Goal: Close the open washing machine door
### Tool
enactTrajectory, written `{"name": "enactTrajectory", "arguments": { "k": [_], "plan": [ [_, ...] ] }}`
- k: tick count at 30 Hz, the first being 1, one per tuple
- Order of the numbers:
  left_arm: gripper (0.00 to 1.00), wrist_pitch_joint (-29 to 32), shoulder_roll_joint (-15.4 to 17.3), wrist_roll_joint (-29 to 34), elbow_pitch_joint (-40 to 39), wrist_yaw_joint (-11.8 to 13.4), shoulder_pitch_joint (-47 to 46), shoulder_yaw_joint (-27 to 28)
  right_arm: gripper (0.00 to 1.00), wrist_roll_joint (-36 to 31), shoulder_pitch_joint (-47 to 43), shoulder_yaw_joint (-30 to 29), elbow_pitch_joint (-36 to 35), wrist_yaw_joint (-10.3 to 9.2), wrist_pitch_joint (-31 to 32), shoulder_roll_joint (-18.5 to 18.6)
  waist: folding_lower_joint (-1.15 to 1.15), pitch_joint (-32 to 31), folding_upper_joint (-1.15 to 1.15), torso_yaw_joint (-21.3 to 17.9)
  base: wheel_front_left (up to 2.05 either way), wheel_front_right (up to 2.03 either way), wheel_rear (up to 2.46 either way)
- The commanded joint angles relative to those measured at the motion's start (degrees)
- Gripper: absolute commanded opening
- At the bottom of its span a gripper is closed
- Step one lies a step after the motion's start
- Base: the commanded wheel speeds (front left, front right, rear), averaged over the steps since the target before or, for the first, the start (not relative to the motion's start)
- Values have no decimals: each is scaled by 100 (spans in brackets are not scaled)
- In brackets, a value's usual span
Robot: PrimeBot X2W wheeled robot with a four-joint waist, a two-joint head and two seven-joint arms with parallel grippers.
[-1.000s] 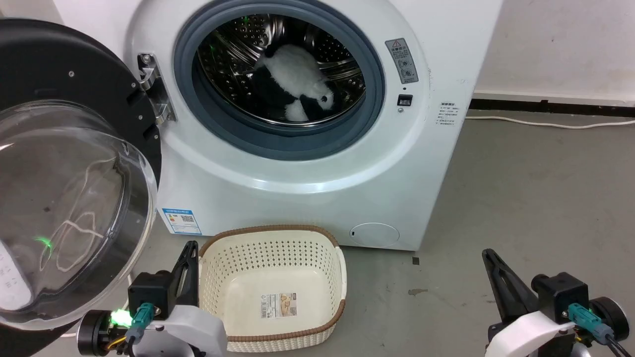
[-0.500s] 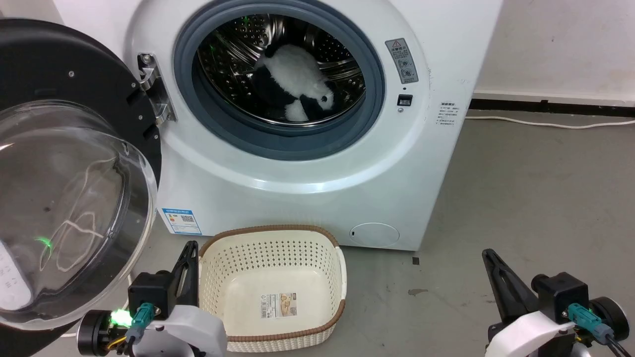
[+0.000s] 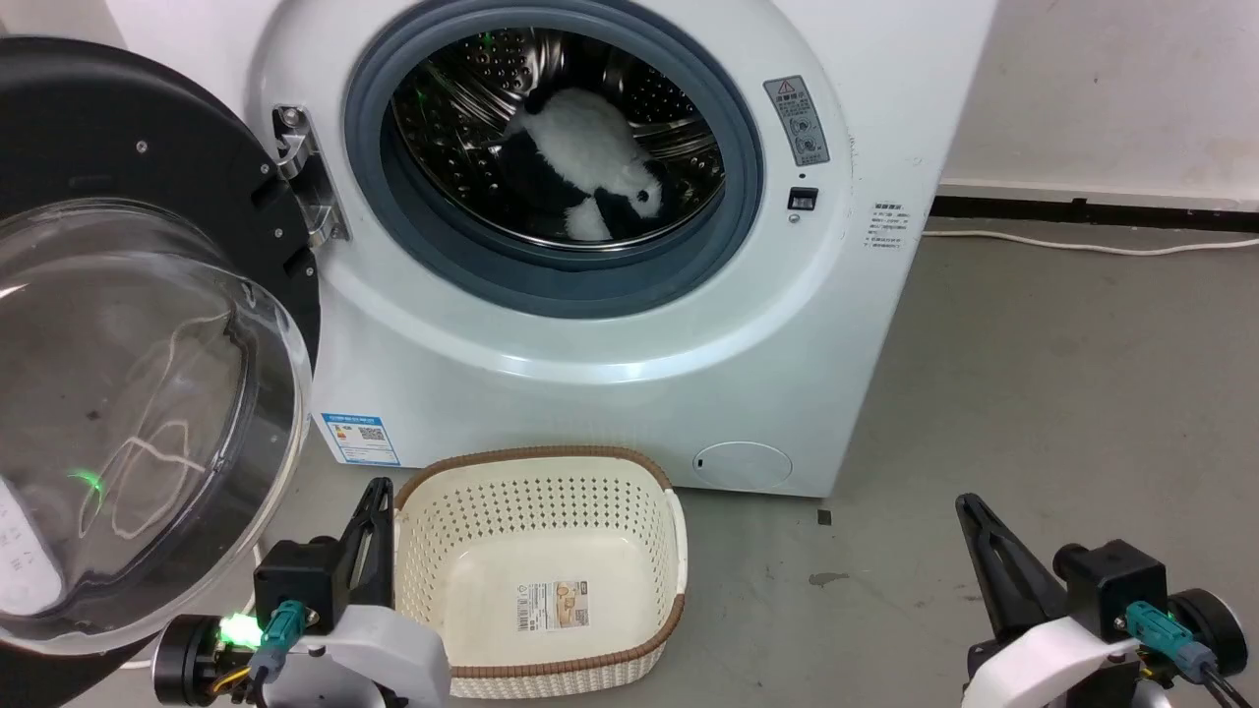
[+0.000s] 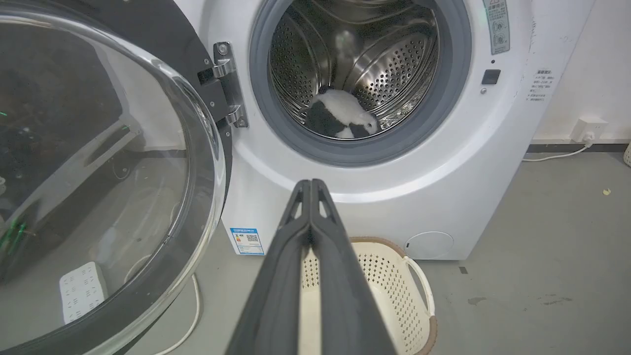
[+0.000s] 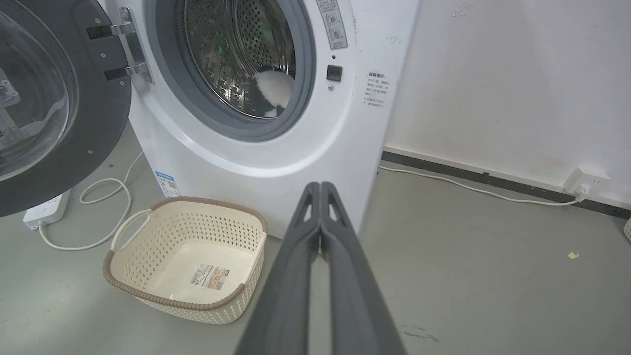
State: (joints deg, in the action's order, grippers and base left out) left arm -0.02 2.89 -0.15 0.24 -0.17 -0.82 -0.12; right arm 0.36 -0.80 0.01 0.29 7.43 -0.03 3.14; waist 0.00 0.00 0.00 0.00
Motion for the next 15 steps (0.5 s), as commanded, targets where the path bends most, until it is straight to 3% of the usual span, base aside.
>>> {"name": "enactTrajectory", "arguments": {
  "k": [1, 6, 7, 8, 9, 15],
  "plan": [
    [0, 2, -2, 15, -24, 17, 82, 12, 0, -36, 80, -1, -29, 6, 3, -26, 0, 0, 0, 0, 0, 0, 0],
    [0, 2, -2, 15, -24, 17, 82, 12, 0, -36, 80, -1, -29, 6, 3, -26, 0, 0, 0, 0, 0, 0, 0],
    [100, 0, 0, -1, 2, 0, -2, -1, 100, 2, -2, 0, 1, 0, 0, 1, 0, 0, 0, 0, 0, 0, 0],
    [0, -3, 0, -1, 3, -1, -2, -3, 0, 5, -4, 0, 2, 0, -3, 1, 0, 0, 0, 0, 0, 0, 0],
    [100, 0, 0, -1, 3, 0, -2, -6, 100, 4, -4, 0, 3, 0, 0, 1, 0, 0, 0, 0, 0, 0, 0],
    [100, -64, 3, -9, -4, -16, 12, -14, 100, 59, 3, -9, 25, 0, -64, 0, 0, 1, 0, 2, 0, 0, 0]
  ]
}}
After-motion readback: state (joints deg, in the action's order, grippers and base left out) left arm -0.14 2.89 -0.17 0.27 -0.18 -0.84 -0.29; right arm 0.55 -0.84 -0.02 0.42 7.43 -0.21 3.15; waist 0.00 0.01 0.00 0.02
